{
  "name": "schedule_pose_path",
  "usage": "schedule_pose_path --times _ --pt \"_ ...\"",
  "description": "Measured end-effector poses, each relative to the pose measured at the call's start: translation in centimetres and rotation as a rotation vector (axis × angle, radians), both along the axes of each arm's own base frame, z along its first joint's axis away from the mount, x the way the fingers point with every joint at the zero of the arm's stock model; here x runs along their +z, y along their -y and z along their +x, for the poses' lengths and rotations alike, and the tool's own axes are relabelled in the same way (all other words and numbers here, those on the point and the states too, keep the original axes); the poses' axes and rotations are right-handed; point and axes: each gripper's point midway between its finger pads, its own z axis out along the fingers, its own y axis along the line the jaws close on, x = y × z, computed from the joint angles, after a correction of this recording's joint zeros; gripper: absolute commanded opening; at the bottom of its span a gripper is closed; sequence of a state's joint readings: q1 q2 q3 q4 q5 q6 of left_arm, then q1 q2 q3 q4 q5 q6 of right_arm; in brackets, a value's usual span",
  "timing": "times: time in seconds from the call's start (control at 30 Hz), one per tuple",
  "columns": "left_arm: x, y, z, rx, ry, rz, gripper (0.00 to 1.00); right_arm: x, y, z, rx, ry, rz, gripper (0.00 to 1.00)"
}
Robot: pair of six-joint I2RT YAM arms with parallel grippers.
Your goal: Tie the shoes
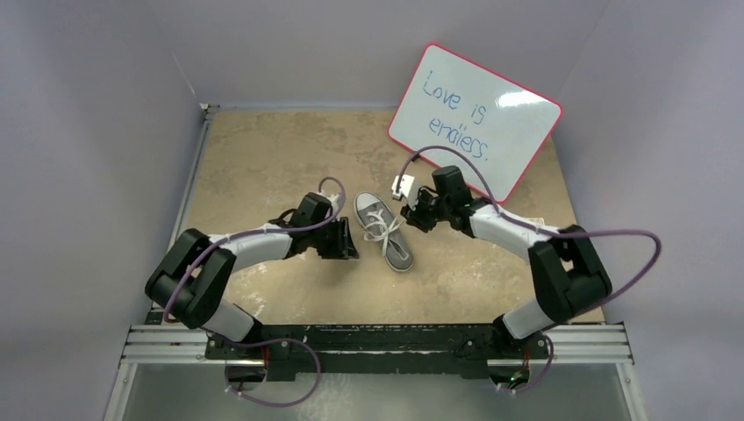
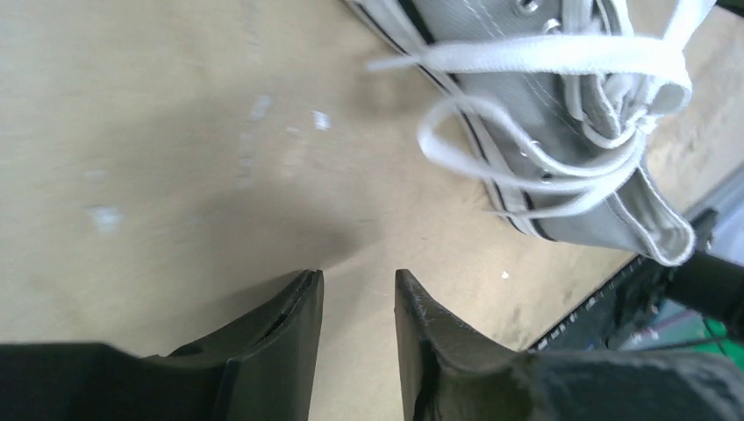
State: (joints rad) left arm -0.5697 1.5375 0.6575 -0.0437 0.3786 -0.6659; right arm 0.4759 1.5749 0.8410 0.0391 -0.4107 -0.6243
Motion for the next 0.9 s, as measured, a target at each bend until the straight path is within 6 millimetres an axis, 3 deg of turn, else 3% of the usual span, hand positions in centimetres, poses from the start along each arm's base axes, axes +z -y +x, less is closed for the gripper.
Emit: schedule_pose_path --times 0.03,0.07,0.1,0.23,0.33,0.4,0.5,0.6,0.67,0.7,0.77,0.9 --pt "0.2 -0.6 0.4 0.019 0.023 0.022 0.47 1.0 0.3 0.1 -0.029 0.007 0.01 0.65" --pt "0.6 -1.3 0.9 0.04 0.045 0.041 0.56 2.2 0.7 0.2 -0.059 0.022 0.023 0.92" --pt "1.0 -2.0 1.4 0.064 0.062 0.053 0.6 3.7 1.0 0.1 -0.081 0.039 0.042 0.98" --pt "4.2 -4.8 3.7 0.174 0.167 0.059 0.65 9.9 2.0 -1.0 -0.148 0.132 0.127 0.99" --pt "8.2 -6.6 4.9 0.242 0.274 0.077 0.67 12.4 3.6 -1.9 -0.294 0.122 0.168 0.99" --pt "12.7 -7.5 5.9 0.279 0.367 0.096 0.69 13.4 5.4 -2.0 -0.485 0.07 0.172 0.99" --pt "21.8 -8.5 8.3 0.348 0.542 0.095 0.71 16.9 8.6 -1.3 -0.77 0.028 0.156 0.99" --pt "34.2 -9.9 9.9 0.448 0.764 0.053 0.72 23.7 11.0 -1.0 -0.967 0.084 0.229 0.99" --pt "41.5 -11.1 9.5 0.509 0.906 0.001 0.72 28.5 12.4 -2.0 -1.027 0.155 0.32 0.99" --pt "44.3 -11.8 8.9 0.538 0.963 -0.024 0.72 30.2 13.0 -2.6 -1.041 0.186 0.358 0.99" --pt "48.3 -13.3 7.2 0.588 1.049 -0.059 0.72 33.7 14.6 -4.8 -1.067 0.246 0.438 0.99" --pt "50.8 -15.8 4.4 0.656 1.124 -0.07 0.72 39.1 17.6 -8.4 -1.137 0.335 0.558 0.99"
